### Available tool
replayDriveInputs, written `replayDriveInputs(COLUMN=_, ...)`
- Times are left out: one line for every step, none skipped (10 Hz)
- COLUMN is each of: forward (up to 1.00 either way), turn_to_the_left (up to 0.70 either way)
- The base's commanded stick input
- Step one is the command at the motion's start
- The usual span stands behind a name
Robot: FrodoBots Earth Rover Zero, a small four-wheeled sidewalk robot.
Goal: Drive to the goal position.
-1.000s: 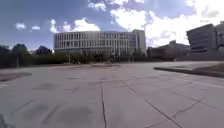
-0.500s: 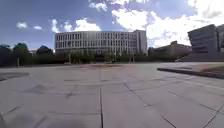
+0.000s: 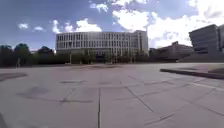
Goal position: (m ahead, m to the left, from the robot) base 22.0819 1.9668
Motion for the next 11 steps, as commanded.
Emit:
replayDriveInputs(forward=0.7, turn_to_the_left=0.0)
replayDriveInputs(forward=0.7, turn_to_the_left=0.0)
replayDriveInputs(forward=0.7, turn_to_the_left=0.0)
replayDriveInputs(forward=0.7, turn_to_the_left=0.0)
replayDriveInputs(forward=0.7, turn_to_the_left=0.0)
replayDriveInputs(forward=0.7, turn_to_the_left=0.0)
replayDriveInputs(forward=0.7, turn_to_the_left=0.0)
replayDriveInputs(forward=0.7, turn_to_the_left=0.0)
replayDriveInputs(forward=0.7, turn_to_the_left=0.0)
replayDriveInputs(forward=0.7, turn_to_the_left=0.0)
replayDriveInputs(forward=0.7, turn_to_the_left=0.0)
